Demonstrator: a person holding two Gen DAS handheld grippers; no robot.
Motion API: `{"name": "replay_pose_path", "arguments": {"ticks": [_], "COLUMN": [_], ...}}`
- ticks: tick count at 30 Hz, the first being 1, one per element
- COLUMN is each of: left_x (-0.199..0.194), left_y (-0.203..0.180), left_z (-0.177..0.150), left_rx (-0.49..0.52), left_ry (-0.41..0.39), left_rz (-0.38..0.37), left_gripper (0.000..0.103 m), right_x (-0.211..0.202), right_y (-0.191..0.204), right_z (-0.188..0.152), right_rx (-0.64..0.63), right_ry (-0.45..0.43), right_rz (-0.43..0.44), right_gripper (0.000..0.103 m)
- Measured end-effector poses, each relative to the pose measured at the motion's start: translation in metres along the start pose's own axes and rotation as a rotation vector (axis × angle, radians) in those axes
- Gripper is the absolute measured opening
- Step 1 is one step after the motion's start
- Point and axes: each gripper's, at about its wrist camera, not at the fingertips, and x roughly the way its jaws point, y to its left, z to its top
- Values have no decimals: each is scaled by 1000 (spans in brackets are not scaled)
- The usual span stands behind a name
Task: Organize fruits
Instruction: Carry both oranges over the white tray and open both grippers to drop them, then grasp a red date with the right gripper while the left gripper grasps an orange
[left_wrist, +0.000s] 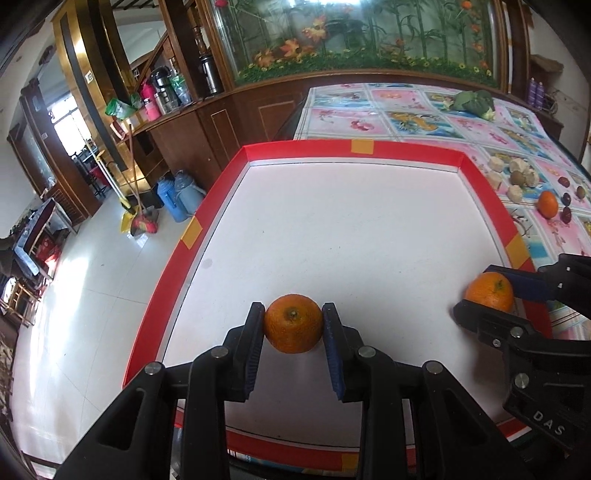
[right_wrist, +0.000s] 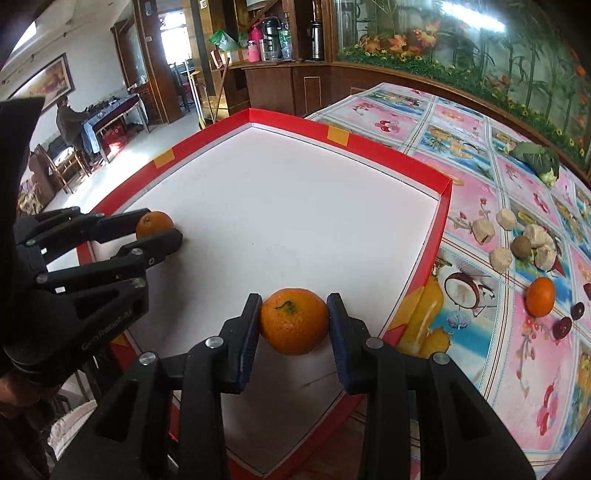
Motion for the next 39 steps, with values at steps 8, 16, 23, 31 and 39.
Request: {"name": "replay_pose_path", "arguments": {"ticks": [8,16,23,31,39], "left_x": [-11,-31,-47,-56,-49], "left_y": [-3,-19,-43,-89,-150], "left_z": [-1,12,24,43,66], "left_rx": [4,39,82,154,232], "left_ry": [-12,-70,-107,-131,-109], "left_rz": [78,154,164,97,-81], "left_gripper": [64,78,79,79,79], "right_x": [-30,-64,-82,-101,-93], "right_y": [-12,-62,-123,-201,-251], "right_z": [-6,-12,-25,-55,-69], "right_rx": [-8,81,207,331,362], "right_ry": [-107,-203,-227,-204,-103], "right_rz": [10,-64,-115,-204,-246], "right_gripper": [64,67,67,67,67]}}
